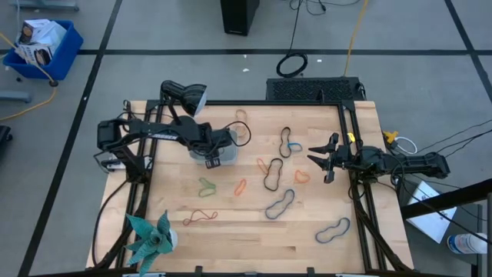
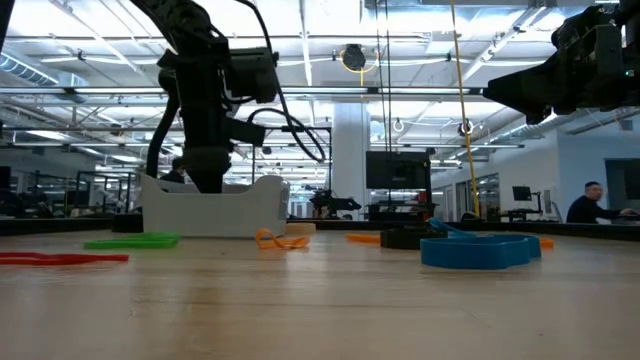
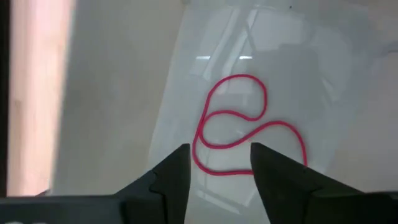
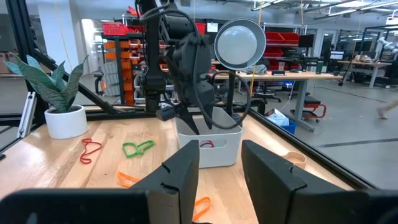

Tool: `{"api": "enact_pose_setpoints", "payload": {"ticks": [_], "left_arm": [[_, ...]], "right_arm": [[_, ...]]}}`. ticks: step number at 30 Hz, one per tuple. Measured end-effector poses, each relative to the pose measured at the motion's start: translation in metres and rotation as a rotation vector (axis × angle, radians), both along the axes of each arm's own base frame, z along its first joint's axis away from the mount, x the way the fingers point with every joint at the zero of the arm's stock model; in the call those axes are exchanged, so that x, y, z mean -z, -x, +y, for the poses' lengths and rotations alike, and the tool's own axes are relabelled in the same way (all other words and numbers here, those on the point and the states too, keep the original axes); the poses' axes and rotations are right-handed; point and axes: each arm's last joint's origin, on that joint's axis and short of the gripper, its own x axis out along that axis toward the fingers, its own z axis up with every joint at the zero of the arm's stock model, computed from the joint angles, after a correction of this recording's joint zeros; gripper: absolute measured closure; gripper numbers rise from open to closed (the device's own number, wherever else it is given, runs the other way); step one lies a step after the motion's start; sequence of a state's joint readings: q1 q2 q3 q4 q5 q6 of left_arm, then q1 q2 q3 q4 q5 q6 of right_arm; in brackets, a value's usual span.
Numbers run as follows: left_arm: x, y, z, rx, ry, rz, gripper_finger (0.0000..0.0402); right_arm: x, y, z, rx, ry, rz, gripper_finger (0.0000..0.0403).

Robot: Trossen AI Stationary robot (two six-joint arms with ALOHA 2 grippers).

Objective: Pick and place rubber bands into bin
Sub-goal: Put the top green rubber band into the gray bin

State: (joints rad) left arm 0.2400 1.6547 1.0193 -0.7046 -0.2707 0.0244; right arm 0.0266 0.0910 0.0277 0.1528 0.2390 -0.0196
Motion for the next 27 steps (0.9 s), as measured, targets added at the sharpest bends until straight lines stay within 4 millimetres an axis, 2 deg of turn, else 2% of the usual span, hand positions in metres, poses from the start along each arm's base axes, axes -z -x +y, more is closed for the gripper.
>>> {"api": "enact_pose_setpoints", "payload": {"ticks": [3, 9, 13, 17, 21, 27], "left_arm": [[-0.009, 0.002, -0.002, 0.006, -0.006, -0.027, 0.0220], [-0.042, 0.012, -0.010, 0.013, -0.024, -0.158, 0.0220], [-0.066, 0.021, -0.022, 0.019, -0.018, -0.265, 0.0220], [-0.083, 0.030, -0.039, 0.138, 0.079, -0.343, 0.0220], [-0.090, 0.033, -0.057, 0.247, 0.172, -0.376, 0.0220], [-0.086, 0.033, -0.085, 0.419, 0.176, -0.319, 0.0220]], "right_arm": [[0.000, 0.000, 0.000, 0.000, 0.000, 0.000, 0.0287], [0.000, 0.000, 0.000, 0.000, 0.000, -0.001, 0.0287], [0.000, 0.000, 0.000, 0.000, 0.000, 0.000, 0.0287], [0.000, 0.000, 0.000, 0.000, 0.000, -0.001, 0.0287], [0.000, 0.000, 0.000, 0.000, 0.000, -0.001, 0.0287], [0.000, 0.000, 0.000, -0.001, -0.007, -0.002, 0.0287]]}}
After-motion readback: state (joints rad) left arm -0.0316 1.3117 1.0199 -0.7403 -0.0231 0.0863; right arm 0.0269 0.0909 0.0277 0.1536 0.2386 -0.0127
